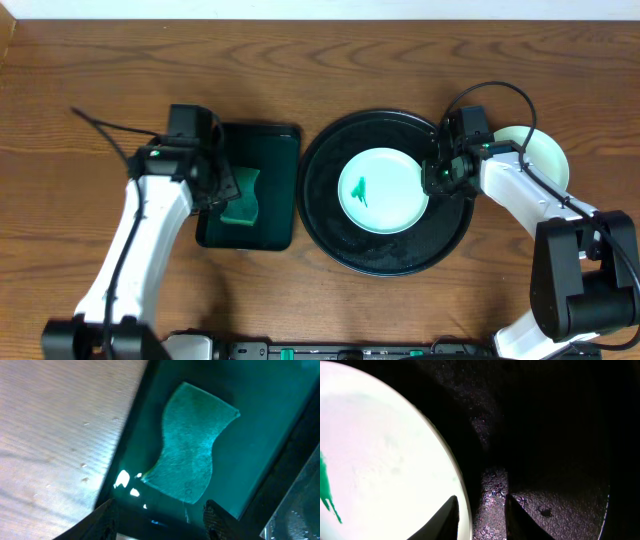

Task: Clean dirty plates on tray and stack at the side
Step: 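Lower the left gripper into the green tray onto the sponge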

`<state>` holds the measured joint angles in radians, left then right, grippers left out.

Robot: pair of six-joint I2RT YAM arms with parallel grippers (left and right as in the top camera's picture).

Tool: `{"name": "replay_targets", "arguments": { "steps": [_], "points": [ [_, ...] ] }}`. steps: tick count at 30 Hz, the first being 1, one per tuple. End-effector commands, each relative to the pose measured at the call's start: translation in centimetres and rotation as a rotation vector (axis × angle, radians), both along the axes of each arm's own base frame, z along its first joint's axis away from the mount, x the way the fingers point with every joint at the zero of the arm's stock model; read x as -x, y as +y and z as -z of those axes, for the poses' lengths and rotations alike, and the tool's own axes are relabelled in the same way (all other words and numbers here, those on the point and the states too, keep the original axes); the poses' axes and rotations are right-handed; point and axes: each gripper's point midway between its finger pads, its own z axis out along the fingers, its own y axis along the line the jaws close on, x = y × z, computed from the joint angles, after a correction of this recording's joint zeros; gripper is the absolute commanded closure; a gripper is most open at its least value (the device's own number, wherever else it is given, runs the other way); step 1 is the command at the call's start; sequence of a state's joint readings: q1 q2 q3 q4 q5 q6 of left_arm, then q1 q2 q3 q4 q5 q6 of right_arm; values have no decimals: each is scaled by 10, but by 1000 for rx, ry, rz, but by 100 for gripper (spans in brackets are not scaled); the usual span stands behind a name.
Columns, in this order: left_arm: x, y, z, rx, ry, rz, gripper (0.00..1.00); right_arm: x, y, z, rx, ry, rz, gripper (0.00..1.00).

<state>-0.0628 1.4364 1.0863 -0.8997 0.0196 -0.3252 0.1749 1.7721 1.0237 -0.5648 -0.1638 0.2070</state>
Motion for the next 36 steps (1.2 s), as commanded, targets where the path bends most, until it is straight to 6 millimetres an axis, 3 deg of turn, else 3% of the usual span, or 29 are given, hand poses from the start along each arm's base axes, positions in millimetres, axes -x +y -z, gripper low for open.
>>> {"name": "replay_targets", "arguments": {
  "steps": [1, 10, 36],
  "points": [
    [-4, -14, 24, -17, 61, 93, 49, 4, 0, 5, 8, 15, -16, 72],
    [-10, -21, 60, -27, 138, 117, 50, 4, 0, 5, 8, 16, -16, 72],
    [-13, -22, 97, -27, 156, 118, 53, 4, 0, 5, 8, 16, -16, 72]
  ]
}}
